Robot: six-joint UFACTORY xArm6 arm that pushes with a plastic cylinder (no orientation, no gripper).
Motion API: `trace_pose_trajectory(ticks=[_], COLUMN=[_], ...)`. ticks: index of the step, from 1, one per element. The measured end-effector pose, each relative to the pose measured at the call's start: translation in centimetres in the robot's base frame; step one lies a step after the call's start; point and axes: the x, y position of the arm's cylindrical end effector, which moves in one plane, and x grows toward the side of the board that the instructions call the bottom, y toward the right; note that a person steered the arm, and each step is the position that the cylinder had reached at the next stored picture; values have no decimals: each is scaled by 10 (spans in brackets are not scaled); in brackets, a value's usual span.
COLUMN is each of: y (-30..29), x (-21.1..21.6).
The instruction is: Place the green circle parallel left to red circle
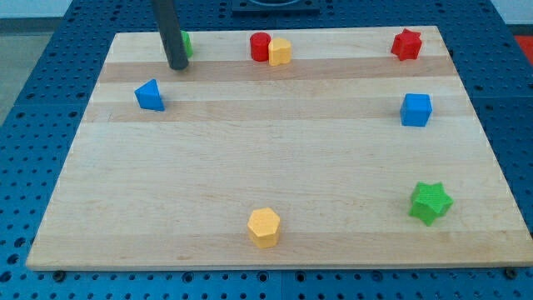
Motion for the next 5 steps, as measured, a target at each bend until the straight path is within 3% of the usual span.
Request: trace_pose_trajectory(ticks=[1, 2, 4, 5], y=[-3, -26, -28, 4], x=[17, -49, -70, -95])
